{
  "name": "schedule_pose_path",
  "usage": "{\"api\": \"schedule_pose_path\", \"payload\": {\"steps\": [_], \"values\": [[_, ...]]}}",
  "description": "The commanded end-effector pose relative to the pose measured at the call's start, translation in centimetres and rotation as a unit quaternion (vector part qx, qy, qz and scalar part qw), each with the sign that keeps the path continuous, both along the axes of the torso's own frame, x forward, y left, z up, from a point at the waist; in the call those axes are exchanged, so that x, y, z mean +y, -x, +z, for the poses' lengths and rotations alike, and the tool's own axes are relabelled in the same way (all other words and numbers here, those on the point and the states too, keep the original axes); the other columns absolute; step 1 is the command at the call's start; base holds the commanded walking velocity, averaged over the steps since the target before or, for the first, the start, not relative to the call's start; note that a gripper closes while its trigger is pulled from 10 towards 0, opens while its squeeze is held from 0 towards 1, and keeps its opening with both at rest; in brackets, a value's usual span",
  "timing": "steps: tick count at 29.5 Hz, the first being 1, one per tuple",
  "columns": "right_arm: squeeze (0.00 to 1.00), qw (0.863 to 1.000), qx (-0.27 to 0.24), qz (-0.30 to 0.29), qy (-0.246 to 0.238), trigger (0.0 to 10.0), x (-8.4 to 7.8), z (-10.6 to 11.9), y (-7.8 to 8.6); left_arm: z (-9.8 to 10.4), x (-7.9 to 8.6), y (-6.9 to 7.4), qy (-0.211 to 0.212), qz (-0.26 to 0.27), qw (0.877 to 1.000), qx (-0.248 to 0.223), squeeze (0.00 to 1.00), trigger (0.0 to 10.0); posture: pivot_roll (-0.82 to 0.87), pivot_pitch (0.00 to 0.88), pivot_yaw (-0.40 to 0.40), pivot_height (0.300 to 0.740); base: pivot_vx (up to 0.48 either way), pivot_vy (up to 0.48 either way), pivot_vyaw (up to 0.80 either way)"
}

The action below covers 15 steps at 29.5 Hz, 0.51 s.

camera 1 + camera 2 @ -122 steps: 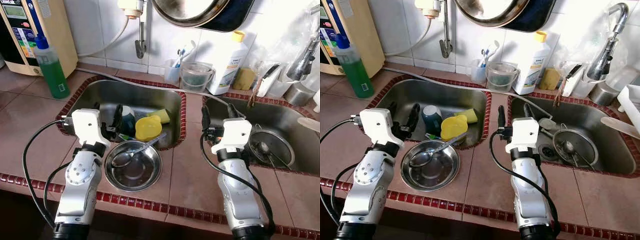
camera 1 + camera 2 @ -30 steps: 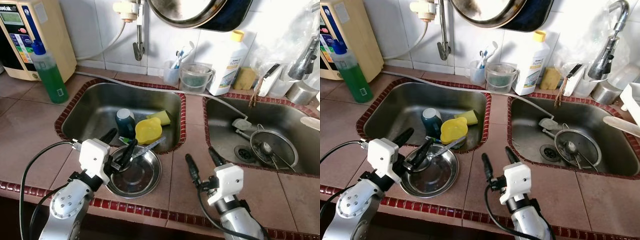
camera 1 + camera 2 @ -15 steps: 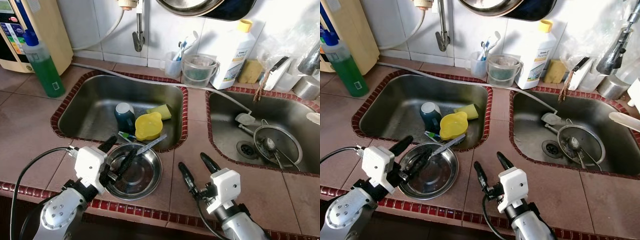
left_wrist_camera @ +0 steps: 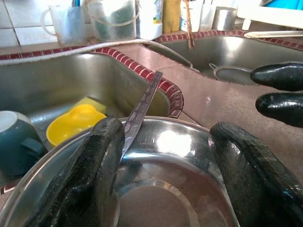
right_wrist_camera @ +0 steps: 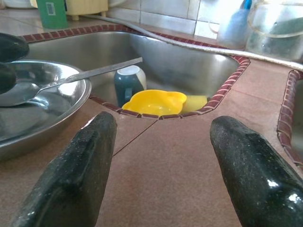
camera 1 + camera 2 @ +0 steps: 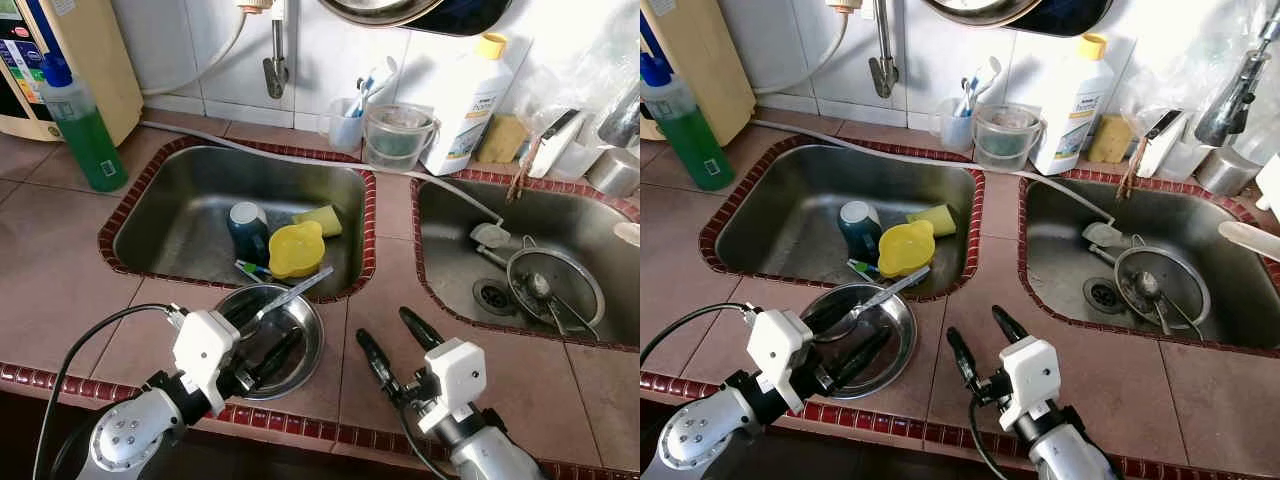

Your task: Kitchen organization

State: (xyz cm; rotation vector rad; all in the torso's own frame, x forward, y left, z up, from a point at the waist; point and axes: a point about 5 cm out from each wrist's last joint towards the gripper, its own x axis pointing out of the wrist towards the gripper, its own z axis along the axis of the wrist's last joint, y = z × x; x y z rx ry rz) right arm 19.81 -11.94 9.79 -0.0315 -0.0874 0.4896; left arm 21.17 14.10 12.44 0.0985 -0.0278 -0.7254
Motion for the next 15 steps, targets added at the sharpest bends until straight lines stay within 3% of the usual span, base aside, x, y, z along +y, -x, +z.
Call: {"api": "schedule_pose_path", "payload": {"steps": [1, 10, 15], "values": [[0.0, 1.0, -0.009, 0.009, -0.01, 10.0, 0.3, 0.8, 0.2, 0.0, -0.4, -0.2, 0.005, -0.006, 1.0, 0.007, 0.0, 10.0, -0.14, 0.139, -0.043, 0.74, 0.0, 0.0, 0.0], [0.0, 0.999, -0.019, 0.024, -0.019, 10.0, 0.9, 1.8, 0.4, -0.2, -0.3, -2.0, 0.011, 0.023, 0.999, 0.048, 0.0, 10.0, -0.15, 0.136, -0.041, 0.74, 0.0, 0.0, 0.0], [0.0, 0.999, -0.018, 0.026, -0.021, 10.0, 0.9, 2.0, 0.6, -0.4, -0.4, -2.2, 0.002, 0.025, 0.998, 0.056, 0.0, 10.0, -0.15, 0.138, -0.04, 0.74, 0.0, 0.0, 0.0]]}}
